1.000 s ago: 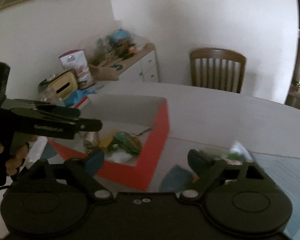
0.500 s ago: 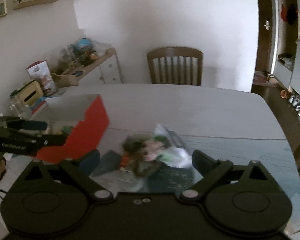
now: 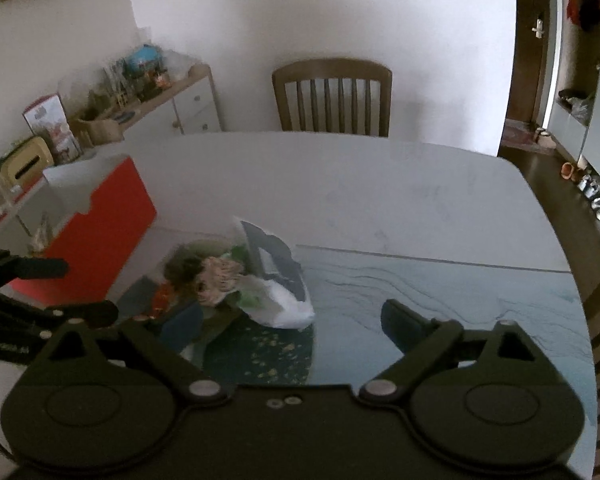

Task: Organize objects
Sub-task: 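Move both tools back to the pile on the glass table, then grasp plush doll with left tool while right tool grasps white printed plastic bag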

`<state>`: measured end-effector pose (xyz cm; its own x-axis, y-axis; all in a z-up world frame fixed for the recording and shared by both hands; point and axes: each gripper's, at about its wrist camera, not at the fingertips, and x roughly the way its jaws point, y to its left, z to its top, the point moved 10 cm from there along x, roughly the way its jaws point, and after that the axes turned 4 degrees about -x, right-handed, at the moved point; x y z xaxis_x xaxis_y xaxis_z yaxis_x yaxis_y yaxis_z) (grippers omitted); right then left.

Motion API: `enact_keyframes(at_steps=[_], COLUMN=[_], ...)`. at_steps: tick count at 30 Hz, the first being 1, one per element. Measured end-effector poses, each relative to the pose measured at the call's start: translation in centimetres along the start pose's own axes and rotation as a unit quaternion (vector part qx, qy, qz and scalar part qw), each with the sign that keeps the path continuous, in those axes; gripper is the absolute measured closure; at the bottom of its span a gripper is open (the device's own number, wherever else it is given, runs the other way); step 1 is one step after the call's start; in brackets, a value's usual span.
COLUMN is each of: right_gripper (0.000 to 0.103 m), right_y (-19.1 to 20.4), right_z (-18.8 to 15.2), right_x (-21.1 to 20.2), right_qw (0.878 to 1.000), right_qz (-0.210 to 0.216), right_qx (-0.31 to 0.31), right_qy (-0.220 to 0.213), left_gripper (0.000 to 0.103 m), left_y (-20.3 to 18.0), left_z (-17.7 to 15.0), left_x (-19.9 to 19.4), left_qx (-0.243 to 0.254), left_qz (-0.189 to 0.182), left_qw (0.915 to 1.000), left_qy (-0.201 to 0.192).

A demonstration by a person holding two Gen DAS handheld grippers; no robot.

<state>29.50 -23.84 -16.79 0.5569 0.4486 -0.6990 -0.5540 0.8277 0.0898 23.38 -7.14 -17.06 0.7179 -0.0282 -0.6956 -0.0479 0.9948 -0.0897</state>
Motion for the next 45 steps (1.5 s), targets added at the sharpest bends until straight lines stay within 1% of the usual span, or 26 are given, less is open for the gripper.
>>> enact_keyframes(at_steps=[4,10,12,13,14,22,23,25,27,29,35,36,37,38,40,43,45], right_gripper=[0.012,0.012,0.015,0.019,0.021,0.026,0.029,0.033,0.038,0.045,0.055,0.056,0.06,0.07,0.076,0.087,0.091], right_y=[-0.9,-0.8,-0.8,-0.7,-0.7,-1.2,-1.2,-1.3,-1.3,-1.3,-1.1,-1.2,-1.2,-1.3,-1.2,-1.5,-1.7], right_z=[0.1,0.4,0.5,0.6,0.7,1.5,1.6,1.6,1.6,1.6,1.3,1.3,1.4,1.5,1.6,1.6,1.6], right_x=[2.3,4.9,5.6,6.1,6.5,8.7,8.9,9.2,9.5,9.7,10.1,10.1,10.1,10.0,9.8,9.4,9.0], right_qw=[1.0,0.999,0.998,0.998,0.998,0.996,0.995,0.995,0.994,0.994,0.992,0.992,0.992,0.992,0.992,0.993,0.994], right_qz=[0.008,0.034,0.045,0.05,0.054,0.075,0.077,0.08,0.087,0.089,0.1,0.099,0.098,0.097,0.099,0.089,0.077], right_qx=[-0.006,-0.015,-0.012,-0.009,-0.006,0.022,0.025,0.03,0.034,0.037,0.046,0.048,0.05,0.055,0.063,0.064,0.065], right_qy=[0.013,0.028,0.033,0.037,0.041,0.052,0.053,0.055,0.058,0.06,0.065,0.064,0.063,0.061,0.055,0.051,0.046], left_gripper=[0.001,0.001,0.001,0.001,0.001,0.002,0.002,0.008,0.023,0.032,0.059,0.059,0.06,0.061,0.062,0.064,0.064], left_y=[-1.2,-2.2,-2.2,-2.2,-2.2,-2.6,-2.7,-3.0,-3.4,-3.9,-4.6,-4.7,-4.7,-4.8,-4.8,-4.8,-4.7], left_z=[-0.1,0.3,0.4,0.5,0.6,1.5,1.5,1.4,1.3,1.2,0.8,0.8,0.9,1.0,1.2,1.5,1.7], left_x=[1.7,4.9,5.9,6.3,6.6,8.5,8.6,8.8,9.0,9.2,9.9,9.9,9.9,9.9,9.6,9.0,8.6], left_qx=[0.015,0.036,0.035,0.032,0.029,0.02,0.02,0.023,0.03,0.038,0.04,0.041,0.041,0.041,0.037,0.028,0.022], left_qz=[0.011,0.024,0.031,0.031,0.031,0.031,0.031,0.027,0.026,0.022,0.007,0.004,0.003,0.002,-0.002,-0.011,-0.015], left_qw=[0.9998,0.9991,0.9989,0.999,0.9991,0.9992,0.9992,0.9993,0.9992,0.999,0.9991,0.9991,0.9991,0.9991,0.9993,0.9995,0.9996], left_qy=[-0.003,-0.007,-0.004,-0.004,-0.005,-0.012,-0.013,-0.011,-0.009,-0.006,0.01,0.01,0.009,0.008,0.004,0.002,0.003])
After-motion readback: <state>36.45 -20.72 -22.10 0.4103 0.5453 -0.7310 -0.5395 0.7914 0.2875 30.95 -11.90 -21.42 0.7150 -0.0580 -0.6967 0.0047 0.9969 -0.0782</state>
